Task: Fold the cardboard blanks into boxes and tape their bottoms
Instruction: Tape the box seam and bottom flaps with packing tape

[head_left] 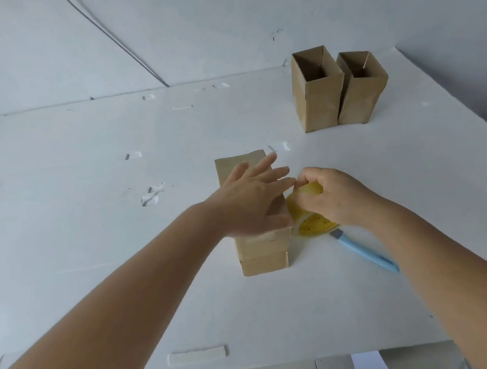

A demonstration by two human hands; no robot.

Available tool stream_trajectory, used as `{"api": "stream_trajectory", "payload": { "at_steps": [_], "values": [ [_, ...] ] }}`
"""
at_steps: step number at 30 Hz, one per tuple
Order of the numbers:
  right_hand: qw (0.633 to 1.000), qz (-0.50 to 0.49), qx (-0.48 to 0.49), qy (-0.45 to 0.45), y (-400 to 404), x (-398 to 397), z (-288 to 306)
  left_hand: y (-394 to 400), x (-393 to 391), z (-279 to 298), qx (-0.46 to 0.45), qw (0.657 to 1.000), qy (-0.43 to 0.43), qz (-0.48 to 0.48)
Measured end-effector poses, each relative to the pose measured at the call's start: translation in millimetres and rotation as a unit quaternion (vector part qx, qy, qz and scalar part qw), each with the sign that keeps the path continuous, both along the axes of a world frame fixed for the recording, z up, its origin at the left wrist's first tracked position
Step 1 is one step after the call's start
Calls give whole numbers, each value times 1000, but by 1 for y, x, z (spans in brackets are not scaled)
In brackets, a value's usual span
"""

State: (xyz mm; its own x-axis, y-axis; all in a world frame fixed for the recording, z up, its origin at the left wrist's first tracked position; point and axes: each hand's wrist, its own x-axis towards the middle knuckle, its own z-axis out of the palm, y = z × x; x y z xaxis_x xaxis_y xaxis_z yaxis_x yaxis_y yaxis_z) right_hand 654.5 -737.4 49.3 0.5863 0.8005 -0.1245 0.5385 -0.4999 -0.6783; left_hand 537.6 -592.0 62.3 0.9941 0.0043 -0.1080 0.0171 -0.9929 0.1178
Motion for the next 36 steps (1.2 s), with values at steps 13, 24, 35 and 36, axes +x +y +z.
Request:
{"api": "stream_trajectory", "payload": {
  "at_steps": [13,24,35,36],
  "values": [
    [897,-150,228,346,-25,5,-48,17,11,-17,-79,996,-36,-12],
    [990,-129,25,45,-19,18,-35,20,11,-19,-44,999,-3,-15],
    [986,-92,-49,-129,-18,20,-21,14,29,10,-28,991,126,-17],
    [987,-85,-48,-130,-18,19,-20,12,37,14,-15,991,134,-19]
  ]
}}
